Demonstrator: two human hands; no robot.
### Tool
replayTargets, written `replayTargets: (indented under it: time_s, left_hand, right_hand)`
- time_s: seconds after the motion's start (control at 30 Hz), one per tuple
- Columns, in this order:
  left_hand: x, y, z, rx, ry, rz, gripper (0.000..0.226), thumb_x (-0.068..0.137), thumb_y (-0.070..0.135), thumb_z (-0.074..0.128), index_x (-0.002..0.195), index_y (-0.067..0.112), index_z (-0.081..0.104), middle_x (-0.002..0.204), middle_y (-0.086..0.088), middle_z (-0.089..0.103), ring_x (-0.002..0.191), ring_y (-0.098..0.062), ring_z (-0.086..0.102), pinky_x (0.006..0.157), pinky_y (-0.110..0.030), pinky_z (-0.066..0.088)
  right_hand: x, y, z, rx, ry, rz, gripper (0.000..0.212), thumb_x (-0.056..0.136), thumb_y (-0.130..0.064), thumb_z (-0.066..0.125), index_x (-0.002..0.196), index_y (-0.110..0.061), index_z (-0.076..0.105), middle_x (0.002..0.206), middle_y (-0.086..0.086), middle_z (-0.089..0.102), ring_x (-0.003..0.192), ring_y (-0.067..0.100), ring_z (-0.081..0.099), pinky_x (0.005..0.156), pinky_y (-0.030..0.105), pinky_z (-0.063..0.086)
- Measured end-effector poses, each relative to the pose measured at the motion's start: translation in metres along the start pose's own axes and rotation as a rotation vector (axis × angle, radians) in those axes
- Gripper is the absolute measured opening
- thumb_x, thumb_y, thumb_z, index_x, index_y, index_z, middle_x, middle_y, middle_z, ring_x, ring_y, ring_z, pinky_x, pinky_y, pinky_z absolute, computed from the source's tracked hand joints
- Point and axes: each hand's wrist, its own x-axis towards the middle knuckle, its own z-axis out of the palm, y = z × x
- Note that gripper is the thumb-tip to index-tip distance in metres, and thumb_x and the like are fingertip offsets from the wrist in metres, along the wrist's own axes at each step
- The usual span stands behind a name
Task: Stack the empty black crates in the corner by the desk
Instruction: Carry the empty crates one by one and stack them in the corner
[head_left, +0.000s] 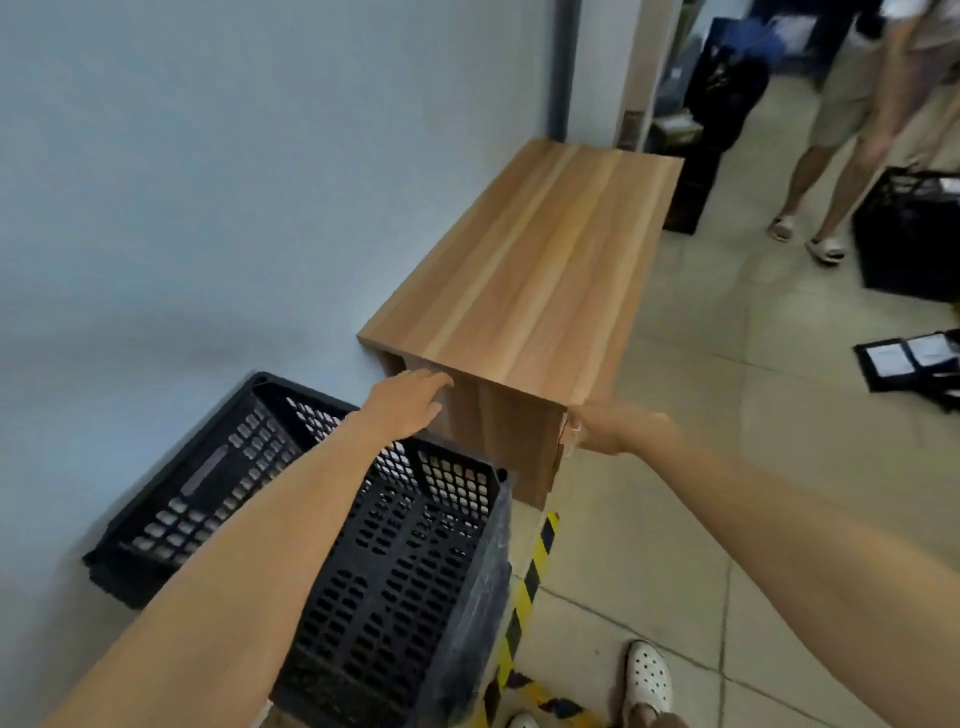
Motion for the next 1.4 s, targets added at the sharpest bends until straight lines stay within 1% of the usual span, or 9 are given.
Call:
replayTargets:
  time_s: [0.2,0.33,0.5,0.73,0.9,1.07,1.2,1.3,1.4]
  left_hand:
    - [0.055,0.108,-0.004,0.047,-0.024,0.312,0.044,0.100,0.021,0.047,0.143,0.021,0.043,0.138,-0.005,0.052,0.122,-0.027,0.052,0.095,-0.038,0.047]
    - [0.073,0.197,-0.003,0.064,-0.079,0.445,0.046,0.099,0.015,0.043,0.145,0.019,0.040,0.143,-0.009,0.049,0.125,-0.030,0.051,0.100,-0.041,0.045]
    - [0.068,0.319,0.001,0.224,-0.048,0.633,0.051,0.098,0.026,0.047,0.147,0.027,0.034,0.143,-0.005,0.049,0.127,-0.027,0.050,0.096,-0.042,0.048]
    - [0.022,0.504,0.038,0.320,-0.119,0.854,0.051,0.099,0.030,0.046,0.147,0.028,0.033,0.145,-0.004,0.048,0.133,-0.025,0.045,0.102,-0.041,0.041]
    - [-0.027,0.635,0.068,0.374,-0.137,1.009,0.047,0.097,0.032,0.047,0.144,0.028,0.040,0.144,-0.001,0.049,0.133,-0.023,0.045,0.104,-0.039,0.039]
    - [-0.083,0.755,0.095,0.385,-0.152,1.186,0.037,0.096,0.030,0.047,0.133,0.025,0.051,0.136,-0.004,0.054,0.125,-0.025,0.050,0.098,-0.039,0.043]
    - [-0.114,0.833,0.119,0.465,-0.175,1.315,0.028,0.097,0.030,0.047,0.121,0.024,0.060,0.124,-0.004,0.057,0.117,-0.026,0.056,0.090,-0.038,0.046]
    - [-0.126,0.887,0.138,0.545,-0.182,1.396,0.030,0.097,0.032,0.048,0.125,0.026,0.057,0.127,-0.003,0.057,0.116,-0.025,0.057,0.086,-0.036,0.047]
    - [-0.137,0.946,0.154,0.538,-0.207,1.475,0.042,0.096,0.031,0.050,0.138,0.029,0.044,0.135,-0.001,0.054,0.120,-0.024,0.055,0.090,-0.038,0.049]
  right_hand:
    - [-0.078,0.084,0.016,0.088,0.069,0.259,0.039,0.097,-0.028,0.050,0.133,-0.014,0.047,0.139,0.011,0.051,0.124,0.030,0.050,0.096,0.038,0.042]
    - [-0.142,0.131,0.040,0.187,0.086,0.378,0.038,0.097,-0.028,0.049,0.133,-0.015,0.046,0.140,0.009,0.049,0.124,0.030,0.049,0.097,0.039,0.042]
    - [-0.245,0.193,0.091,0.310,0.077,0.530,0.038,0.097,-0.029,0.051,0.132,-0.014,0.045,0.138,0.010,0.049,0.123,0.029,0.050,0.098,0.040,0.043]
    - [-0.420,0.268,0.186,0.431,0.034,0.756,0.038,0.097,-0.032,0.050,0.131,-0.015,0.046,0.136,0.010,0.049,0.121,0.031,0.050,0.099,0.042,0.043]
    - [-0.543,0.302,0.251,0.512,0.059,0.906,0.037,0.096,-0.031,0.050,0.130,-0.018,0.047,0.131,0.008,0.053,0.115,0.030,0.053,0.091,0.040,0.045]
    - [-0.651,0.320,0.317,0.596,0.025,1.064,0.034,0.095,-0.027,0.050,0.127,-0.018,0.050,0.126,0.008,0.055,0.110,0.029,0.055,0.087,0.039,0.047]
    - [-0.712,0.325,0.362,0.658,0.027,1.157,0.024,0.094,-0.027,0.050,0.116,-0.018,0.054,0.119,0.006,0.057,0.101,0.025,0.056,0.090,0.044,0.051]
    - [-0.746,0.330,0.392,0.734,0.051,1.230,0.024,0.092,-0.024,0.051,0.114,-0.018,0.056,0.121,0.006,0.058,0.105,0.028,0.058,0.089,0.042,0.051]
    - [-0.781,0.338,0.422,0.813,0.025,1.299,0.033,0.092,-0.024,0.048,0.124,-0.020,0.055,0.127,0.002,0.057,0.114,0.028,0.056,0.091,0.036,0.047]
